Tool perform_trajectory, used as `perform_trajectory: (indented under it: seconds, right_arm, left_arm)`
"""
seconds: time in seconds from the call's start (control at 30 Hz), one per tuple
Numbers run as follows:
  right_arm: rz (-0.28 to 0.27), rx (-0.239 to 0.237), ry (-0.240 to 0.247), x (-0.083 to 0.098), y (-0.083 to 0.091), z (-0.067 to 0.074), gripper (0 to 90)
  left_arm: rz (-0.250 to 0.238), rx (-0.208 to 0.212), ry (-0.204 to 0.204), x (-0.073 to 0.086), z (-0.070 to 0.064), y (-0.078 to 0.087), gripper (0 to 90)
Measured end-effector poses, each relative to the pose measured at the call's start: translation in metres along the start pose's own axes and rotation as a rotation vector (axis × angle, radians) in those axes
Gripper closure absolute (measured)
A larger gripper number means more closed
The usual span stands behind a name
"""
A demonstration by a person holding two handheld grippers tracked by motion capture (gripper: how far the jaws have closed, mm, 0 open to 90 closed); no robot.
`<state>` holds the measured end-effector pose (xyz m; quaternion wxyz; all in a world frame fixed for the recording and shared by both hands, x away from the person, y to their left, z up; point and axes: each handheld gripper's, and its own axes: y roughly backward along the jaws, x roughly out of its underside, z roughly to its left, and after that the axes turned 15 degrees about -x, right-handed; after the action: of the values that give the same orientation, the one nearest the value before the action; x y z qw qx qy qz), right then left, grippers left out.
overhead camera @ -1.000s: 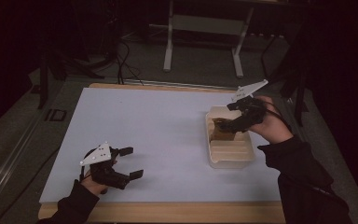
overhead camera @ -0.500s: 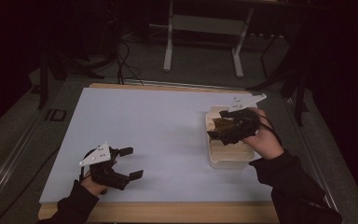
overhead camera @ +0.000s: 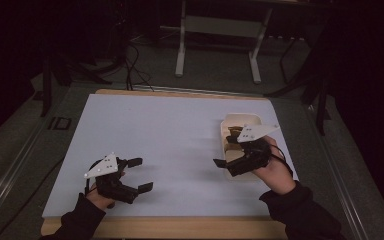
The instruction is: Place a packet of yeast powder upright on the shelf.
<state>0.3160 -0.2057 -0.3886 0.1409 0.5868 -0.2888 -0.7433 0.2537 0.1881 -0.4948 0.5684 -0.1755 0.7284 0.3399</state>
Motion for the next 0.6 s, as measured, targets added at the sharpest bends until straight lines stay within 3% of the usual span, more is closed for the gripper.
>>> perform_trajectory:
  seconds: [0.6]
  right_arm:
    - [-0.030, -0.022, -0.017, 0.043, -0.009, 0.028, 13.3]
  left_arm:
    - [-0.005, 0.003, 0.006, 0.000, -0.001, 0.000, 6.0]
